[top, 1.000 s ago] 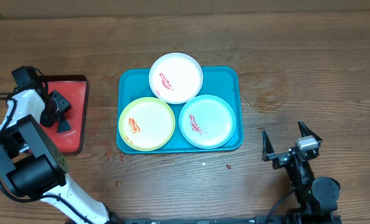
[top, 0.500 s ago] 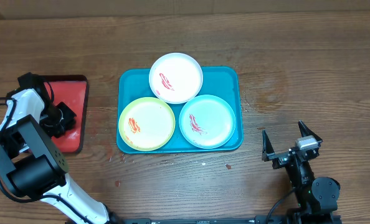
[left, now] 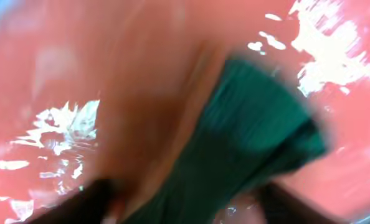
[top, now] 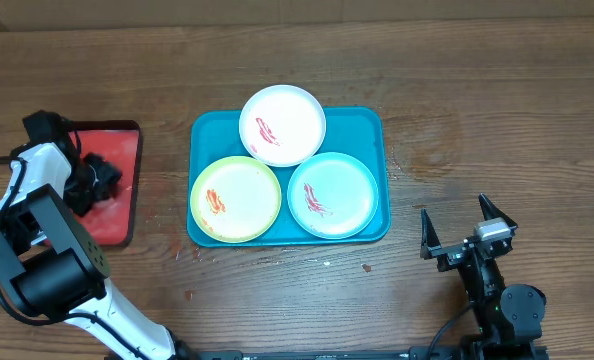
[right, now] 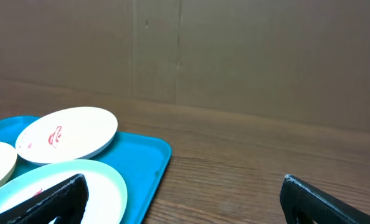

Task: Clean dirty plates on tray and stack at the side
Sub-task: 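Rub the held sponge in the soapy water with the left gripper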

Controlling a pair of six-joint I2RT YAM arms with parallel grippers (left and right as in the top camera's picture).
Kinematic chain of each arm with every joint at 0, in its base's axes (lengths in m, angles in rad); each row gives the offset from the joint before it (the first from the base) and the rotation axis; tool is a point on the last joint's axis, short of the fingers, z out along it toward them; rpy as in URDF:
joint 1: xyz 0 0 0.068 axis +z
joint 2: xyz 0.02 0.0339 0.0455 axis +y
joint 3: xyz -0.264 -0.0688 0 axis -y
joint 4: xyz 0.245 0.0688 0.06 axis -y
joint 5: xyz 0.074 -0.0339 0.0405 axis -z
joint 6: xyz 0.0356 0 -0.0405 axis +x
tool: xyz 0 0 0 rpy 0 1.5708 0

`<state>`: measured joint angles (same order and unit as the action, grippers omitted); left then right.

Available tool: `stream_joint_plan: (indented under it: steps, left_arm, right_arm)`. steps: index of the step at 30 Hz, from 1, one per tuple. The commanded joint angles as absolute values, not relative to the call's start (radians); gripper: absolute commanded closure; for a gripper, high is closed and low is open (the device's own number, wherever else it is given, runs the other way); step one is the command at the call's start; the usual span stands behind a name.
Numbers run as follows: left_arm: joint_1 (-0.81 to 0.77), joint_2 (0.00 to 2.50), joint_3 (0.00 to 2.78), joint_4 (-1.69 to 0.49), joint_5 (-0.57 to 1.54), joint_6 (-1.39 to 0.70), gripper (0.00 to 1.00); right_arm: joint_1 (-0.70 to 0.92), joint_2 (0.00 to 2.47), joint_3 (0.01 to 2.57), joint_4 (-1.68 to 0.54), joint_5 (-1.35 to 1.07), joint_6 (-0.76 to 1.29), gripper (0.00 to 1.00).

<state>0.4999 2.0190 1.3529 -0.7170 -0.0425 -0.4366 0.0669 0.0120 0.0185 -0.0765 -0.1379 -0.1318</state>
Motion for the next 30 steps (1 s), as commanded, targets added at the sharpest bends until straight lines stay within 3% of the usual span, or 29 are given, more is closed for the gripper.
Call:
stream_joint_plan:
  steps: [1, 4, 7, 8, 10, 14, 20, 24, 25, 26, 27, 30]
  left_arm:
    - [0.505, 2.039, 1.357, -0.673, -0.054, -0.467, 0.00]
    - [0.505, 2.039, 1.357, -0.643, -0.056, -0.429, 0.02]
    - [0.505, 2.039, 1.357, -0.651, -0.055, -0.422, 0.48]
    - [0.504, 2.039, 1.357, -0.658, -0.055, -0.422, 0.71]
    - [0.501, 2.039, 1.357, -0.680, -0.051, -0.425, 0.95]
    - [0.500, 2.039, 1.357, -0.735, -0.025, -0.516, 0.96]
    - [0.506, 2.038, 1.357, -0.742, 0.048, -0.815, 0.92]
    - [0.506, 2.038, 1.357, -0.687, -0.002, -0.867, 0.68]
    - [0.506, 2.038, 1.357, -0.674, -0.016, -0.873, 0.57]
    - [0.506, 2.038, 1.357, -0.663, -0.025, -0.872, 0.37]
    - [0.506, 2.038, 1.357, -0.654, -0.030, -0.872, 0.30]
    - [0.506, 2.038, 1.357, -0.649, -0.046, -0.872, 0.27]
  right_arm:
    - [0.063, 0.003, 0.008, -0.073, -0.132, -0.128, 0.00]
    - [0.063, 0.003, 0.008, -0.072, -0.132, -0.128, 0.00]
    - [0.063, 0.003, 0.008, -0.073, -0.132, -0.128, 0.00]
    - [0.063, 0.003, 0.008, -0.072, -0.132, -0.128, 0.00]
    - [0.063, 0.003, 0.008, -0.072, -0.132, -0.128, 0.00]
    - [0.063, 0.003, 0.008, -0.072, -0.132, -0.128, 0.00]
    - [0.063, 0.003, 0.008, -0.073, -0.132, -0.128, 0.00]
    - [0.063, 0.003, 0.008, -0.072, -0.132, -0.128, 0.00]
    - [0.063, 0.003, 0.008, -0.072, -0.132, -0.128, 0.00]
    - [0.063, 0.003, 0.008, -0.072, -0.132, -0.128, 0.00]
    - [0.063, 0.003, 0.008, -0.072, -0.132, -0.128, 0.00]
    - [0.063, 0.003, 0.008, -0.072, -0.132, -0.128, 0.00]
